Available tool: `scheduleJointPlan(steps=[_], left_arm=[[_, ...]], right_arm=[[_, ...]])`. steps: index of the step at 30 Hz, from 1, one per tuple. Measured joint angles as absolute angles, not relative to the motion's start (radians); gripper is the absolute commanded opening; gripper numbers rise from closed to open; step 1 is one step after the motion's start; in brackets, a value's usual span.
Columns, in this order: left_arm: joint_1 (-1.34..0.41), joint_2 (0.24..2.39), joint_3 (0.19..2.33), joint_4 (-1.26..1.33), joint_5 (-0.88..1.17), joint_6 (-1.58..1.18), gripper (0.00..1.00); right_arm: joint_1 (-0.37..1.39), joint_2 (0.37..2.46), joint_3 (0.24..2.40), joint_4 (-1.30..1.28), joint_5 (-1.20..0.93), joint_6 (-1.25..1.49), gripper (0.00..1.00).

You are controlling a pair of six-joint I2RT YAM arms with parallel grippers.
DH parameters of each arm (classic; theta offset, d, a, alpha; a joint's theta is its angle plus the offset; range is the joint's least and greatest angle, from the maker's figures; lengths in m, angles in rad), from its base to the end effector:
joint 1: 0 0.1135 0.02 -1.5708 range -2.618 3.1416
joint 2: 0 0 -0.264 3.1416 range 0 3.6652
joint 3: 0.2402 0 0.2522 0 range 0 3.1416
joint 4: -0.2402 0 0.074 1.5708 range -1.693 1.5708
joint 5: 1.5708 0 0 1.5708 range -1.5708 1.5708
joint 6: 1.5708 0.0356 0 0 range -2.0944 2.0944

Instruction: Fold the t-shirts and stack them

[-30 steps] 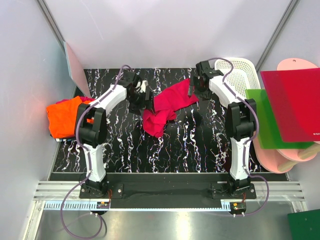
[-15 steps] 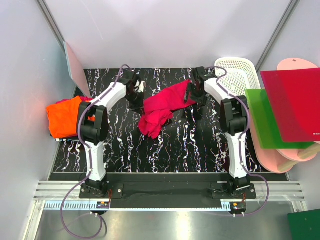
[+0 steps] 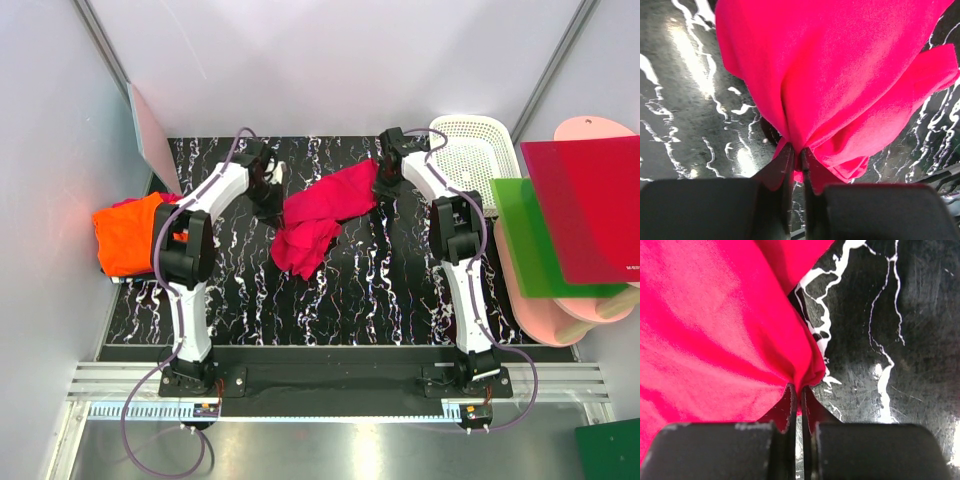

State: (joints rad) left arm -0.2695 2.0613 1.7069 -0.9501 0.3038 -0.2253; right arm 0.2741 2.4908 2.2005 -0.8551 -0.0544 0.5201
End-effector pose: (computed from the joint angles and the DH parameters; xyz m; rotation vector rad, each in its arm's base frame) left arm 0.4052 -0.1230 0.2135 0.1241 2.9103 -0.5278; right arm 0.5069 0.1445 0.1610 0.3219 2.7358 0.2992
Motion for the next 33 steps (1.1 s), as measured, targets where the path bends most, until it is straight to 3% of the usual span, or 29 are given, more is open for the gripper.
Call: scheduleJointPlan(steps=[2,3,5,11,18,25,33], left_arm=[[-0.264,2.061,1.729,-0.968,0.282,-0.216,0.41],[-0.258,2.061,1.737,-0.973,0.276,-0.211,0.71],[-0.244,2.061,1.767,-0.990,0.248,-0.205,0.99],[-0.179,2.061,1.875,-1.019,0.168,-0.215,0.99],[-0.196,2.042,1.898,-0.980,0.307,-0.210,0.95],[-0.359,2.041,1.865,-0.971,0.455,-0.154,0.99],[-0.420,2.064,1.826,-0.985,0.479,-0.151,0.99]], right_arm=[[0.278,2.486,2.201,-0.861,-0.044,0.516,0.00],[0.279,2.482,2.201,-0.863,-0.042,0.514,0.00],[0.281,2.461,2.201,-0.867,-0.038,0.505,0.00],[0.281,2.315,2.242,-0.859,-0.035,0.485,0.00],[0.282,2.226,2.458,-0.807,-0.036,0.490,0.00],[0.282,2.347,2.689,-0.746,-0.035,0.503,0.00],[0.282,2.511,2.639,-0.752,-0.036,0.510,0.00]])
